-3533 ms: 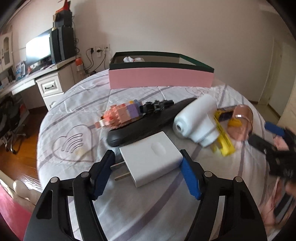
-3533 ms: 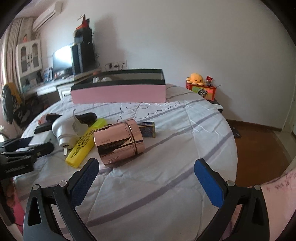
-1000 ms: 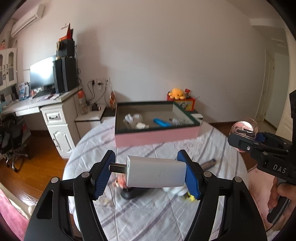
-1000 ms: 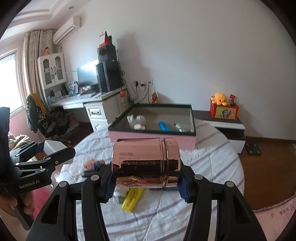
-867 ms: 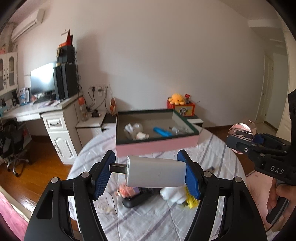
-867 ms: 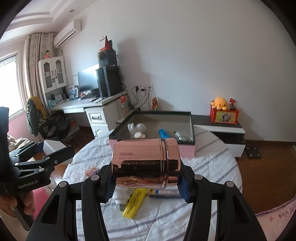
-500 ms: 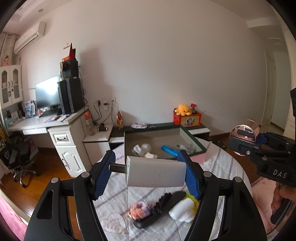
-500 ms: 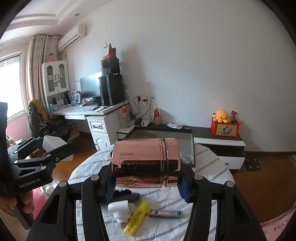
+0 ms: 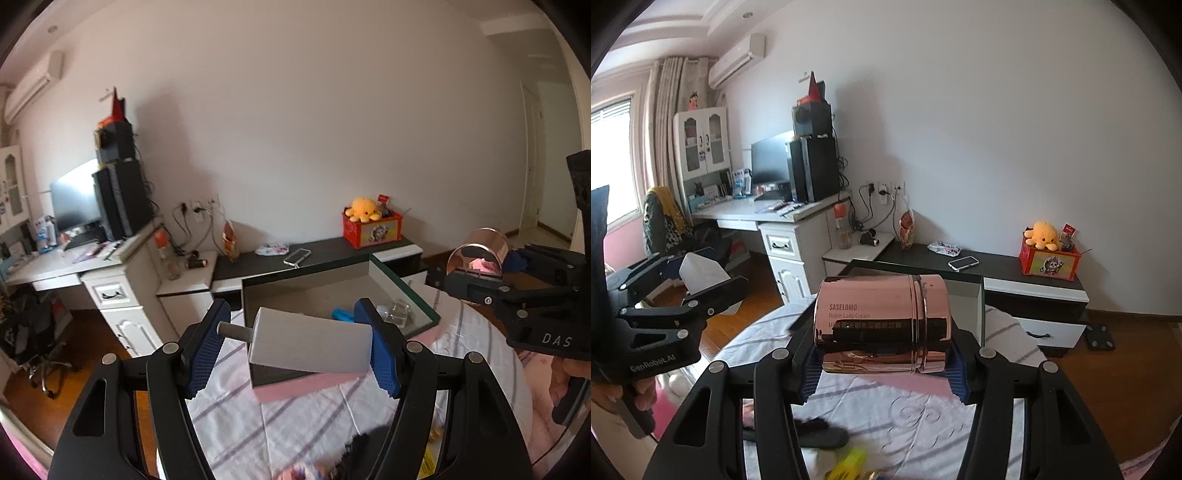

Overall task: Organize rigid objects
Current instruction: 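Carry the charger and cylinder over the pink box and open both tools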

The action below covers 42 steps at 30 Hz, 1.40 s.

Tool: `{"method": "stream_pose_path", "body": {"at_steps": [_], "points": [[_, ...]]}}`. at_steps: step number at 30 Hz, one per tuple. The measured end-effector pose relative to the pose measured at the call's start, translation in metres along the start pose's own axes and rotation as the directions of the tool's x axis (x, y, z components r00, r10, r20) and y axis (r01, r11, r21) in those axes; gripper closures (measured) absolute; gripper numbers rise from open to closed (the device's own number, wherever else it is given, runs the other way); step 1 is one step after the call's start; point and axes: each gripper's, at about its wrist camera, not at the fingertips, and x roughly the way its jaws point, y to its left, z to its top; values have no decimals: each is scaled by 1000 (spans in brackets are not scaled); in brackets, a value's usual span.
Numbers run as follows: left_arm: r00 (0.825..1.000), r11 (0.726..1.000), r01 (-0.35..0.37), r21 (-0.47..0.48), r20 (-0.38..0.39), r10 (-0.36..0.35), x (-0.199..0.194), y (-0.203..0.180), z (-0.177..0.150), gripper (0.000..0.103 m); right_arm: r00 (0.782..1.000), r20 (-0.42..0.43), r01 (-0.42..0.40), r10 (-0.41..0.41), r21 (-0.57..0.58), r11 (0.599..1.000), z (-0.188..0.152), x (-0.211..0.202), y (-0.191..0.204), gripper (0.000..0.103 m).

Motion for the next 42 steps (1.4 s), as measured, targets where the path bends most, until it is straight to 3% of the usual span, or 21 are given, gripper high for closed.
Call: {"method": "stream_pose_path", "body": {"at_steps": [6,11,14,25,28,31,34,38,42], "points": [[995,1000,1,24,-98,1,73,7,8,32,994,-105,31,-31,-3,1000,9,65,-25,47],[977,1000,25,4,-210,-24,138,17,4,32,974,-224,34,-33,4,999,9,128,-47,47],[966,1000,3,15,-258,1,167,16,-1,32,955,-296,29,-27,4,1000,6,161,-55,47],[939,996,64,57,-340,-41,215,-15,-14,32,875,-480,60,-58,-12,998,-7,224,-71,47],[927,995,78,63,-372,-49,220,-20,-19,32,868,-496,49,-31,24,999,-12,224,-75,47],[921,994,100,47,-381,-74,217,-19,-20,30,873,-486,50,-22,44,998,-11,221,-75,47],[933,996,83,27,-353,-68,201,-12,-13,18,888,-459,50,-18,57,997,-6,209,-73,45],[956,999,39,13,-292,-33,168,3,-5,8,927,-374,51,-18,79,996,8,180,-68,21],[970,1000,-19,-6,-242,17,126,17,-6,6,949,-314,50,-27,67,997,17,144,-54,21]]}}
